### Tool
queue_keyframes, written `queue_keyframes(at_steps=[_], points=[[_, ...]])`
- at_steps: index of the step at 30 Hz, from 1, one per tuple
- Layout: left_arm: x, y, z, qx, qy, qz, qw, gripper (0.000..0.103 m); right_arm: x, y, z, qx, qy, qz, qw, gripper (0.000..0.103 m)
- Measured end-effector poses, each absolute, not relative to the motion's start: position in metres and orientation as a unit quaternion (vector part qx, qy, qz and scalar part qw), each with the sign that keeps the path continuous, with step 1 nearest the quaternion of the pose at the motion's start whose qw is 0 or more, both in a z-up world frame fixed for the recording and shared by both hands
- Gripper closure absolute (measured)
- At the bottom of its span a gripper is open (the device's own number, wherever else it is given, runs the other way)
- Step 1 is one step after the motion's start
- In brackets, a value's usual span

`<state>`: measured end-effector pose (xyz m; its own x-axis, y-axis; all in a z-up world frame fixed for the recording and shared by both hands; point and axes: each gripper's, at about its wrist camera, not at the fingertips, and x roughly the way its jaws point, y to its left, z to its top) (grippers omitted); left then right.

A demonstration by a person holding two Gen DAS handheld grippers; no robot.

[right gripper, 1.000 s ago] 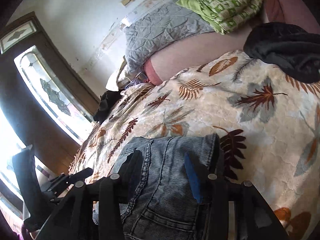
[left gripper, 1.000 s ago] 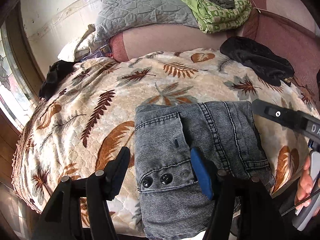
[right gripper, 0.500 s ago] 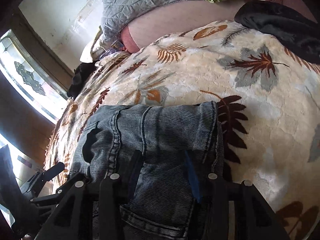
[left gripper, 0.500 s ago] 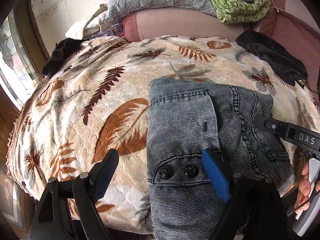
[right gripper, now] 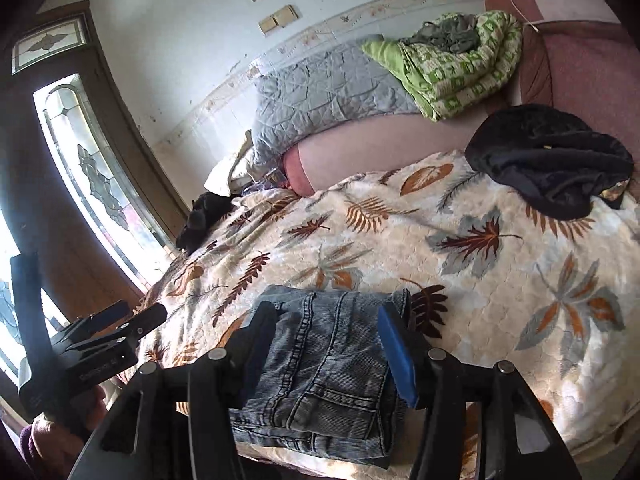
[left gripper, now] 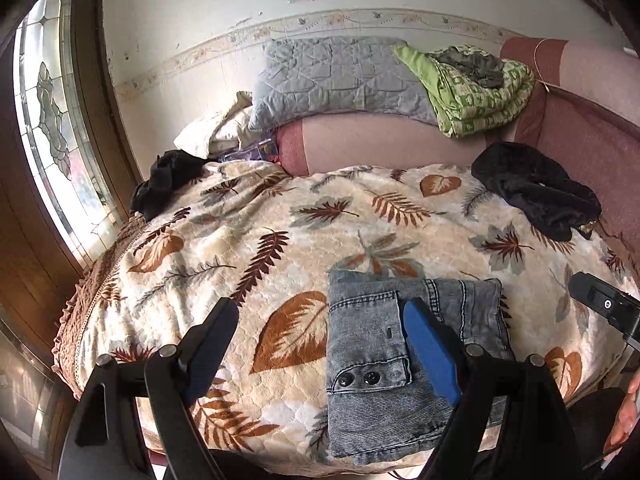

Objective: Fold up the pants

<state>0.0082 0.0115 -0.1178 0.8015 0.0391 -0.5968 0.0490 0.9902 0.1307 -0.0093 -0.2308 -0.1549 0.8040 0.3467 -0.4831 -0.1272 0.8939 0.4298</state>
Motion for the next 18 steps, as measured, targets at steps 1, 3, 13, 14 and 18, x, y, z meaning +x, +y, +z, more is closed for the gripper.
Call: queue_keyframes(at_steps=[1, 3, 13, 14, 18], points=[[0.006, 0.012, -0.114, 0.071, 0.312, 0.002, 0.947, 0.017, -0.014, -0.228, -0.148, 0.182, 0.281, 0.125, 0.934, 0.046], [0.002, 0.012, -0.107, 0.076, 0.305, 0.015, 0.949, 0.017, -0.023, -0.223, -0.137, 0.165, 0.270, 0.120, 0.941, 0.046], [-0.013, 0.016, -0.088, 0.083, 0.276, 0.034, 0.957, 0.013, -0.044, -0.189, -0.113, 0.095, 0.249, 0.120, 0.956, 0.045], [-0.013, 0.016, -0.087, 0.081, 0.276, 0.035, 0.957, 0.013, -0.045, -0.186, -0.113, 0.087, 0.250, 0.118, 0.957, 0.045], [-0.012, 0.021, -0.086, 0.074, 0.276, 0.038, 0.958, 0.013, -0.045, -0.178, -0.115, 0.076, 0.255, 0.121, 0.956, 0.045]])
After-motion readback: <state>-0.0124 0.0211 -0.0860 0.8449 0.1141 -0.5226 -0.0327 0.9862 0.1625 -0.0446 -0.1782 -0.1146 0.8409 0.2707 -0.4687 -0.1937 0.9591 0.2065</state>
